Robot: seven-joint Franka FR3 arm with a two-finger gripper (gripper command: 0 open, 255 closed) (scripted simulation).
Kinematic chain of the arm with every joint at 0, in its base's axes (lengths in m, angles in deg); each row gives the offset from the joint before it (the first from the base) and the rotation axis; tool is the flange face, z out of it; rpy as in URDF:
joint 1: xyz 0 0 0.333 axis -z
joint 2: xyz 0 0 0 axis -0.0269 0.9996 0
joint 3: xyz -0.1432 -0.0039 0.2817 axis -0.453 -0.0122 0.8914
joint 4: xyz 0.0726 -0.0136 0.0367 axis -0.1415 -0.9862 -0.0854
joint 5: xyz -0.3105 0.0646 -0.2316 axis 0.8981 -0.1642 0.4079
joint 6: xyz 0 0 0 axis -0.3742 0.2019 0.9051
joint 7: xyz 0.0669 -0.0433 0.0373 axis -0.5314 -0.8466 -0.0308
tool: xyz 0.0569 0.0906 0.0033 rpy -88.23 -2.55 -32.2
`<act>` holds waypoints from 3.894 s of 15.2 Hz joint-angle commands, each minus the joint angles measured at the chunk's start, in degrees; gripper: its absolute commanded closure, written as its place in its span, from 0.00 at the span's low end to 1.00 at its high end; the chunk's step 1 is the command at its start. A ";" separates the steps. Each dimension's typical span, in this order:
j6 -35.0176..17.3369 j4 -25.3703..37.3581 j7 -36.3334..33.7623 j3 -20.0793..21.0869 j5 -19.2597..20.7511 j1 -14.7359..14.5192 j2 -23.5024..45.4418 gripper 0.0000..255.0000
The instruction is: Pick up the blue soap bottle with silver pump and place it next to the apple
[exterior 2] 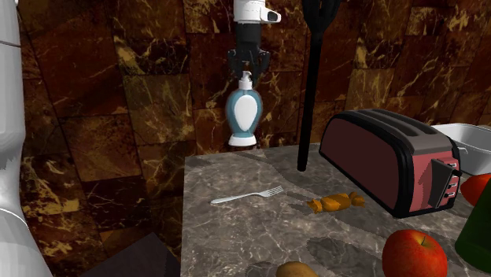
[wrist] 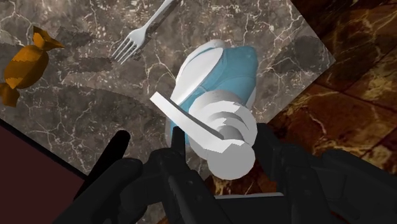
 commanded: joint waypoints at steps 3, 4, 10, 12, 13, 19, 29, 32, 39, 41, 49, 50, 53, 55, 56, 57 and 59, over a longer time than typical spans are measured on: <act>3.49 4.06 -0.14 0.07 0.15 -0.23 0.57 1.00; 4.37 5.15 -0.18 0.09 0.21 -0.29 0.80 1.00; 9.93 12.56 -0.45 0.18 0.69 -0.84 2.67 1.00; 11.05 14.13 -0.50 0.20 0.81 -0.98 3.14 1.00; 10.67 11.97 0.65 -0.13 0.28 0.06 1.32 1.00; 9.94 2.32 8.04 -2.79 -2.23 5.44 -7.70 1.00; 12.06 -5.26 21.18 -9.19 -3.80 12.43 -17.16 1.00; 13.13 -5.92 25.22 -11.36 -3.77 14.33 -18.77 1.00; 16.07 -4.81 34.85 -16.70 -3.23 18.64 -20.32 1.00; 17.00 -3.80 37.67 -18.26 -3.05 19.89 -20.18 1.00; 21.28 3.59 49.35 -24.76 -2.87 25.09 -16.79 1.00; 21.90 4.94 50.86 -25.60 -2.97 25.81 -16.01 1.00; 23.99 9.75 55.49 -28.08 -3.56 28.16 -13.11 1.00; 23.91 10.40 57.36 -29.00 -3.75 29.17 -12.31 1.00; 22.86 8.73 57.27 -28.91 -3.57 29.08 -12.95 1.00; 21.84 7.13 57.18 -28.84 -3.41 28.99 -13.56 1.00; 19.87 4.08 57.01 -28.70 -3.11 28.84 -14.67 1.00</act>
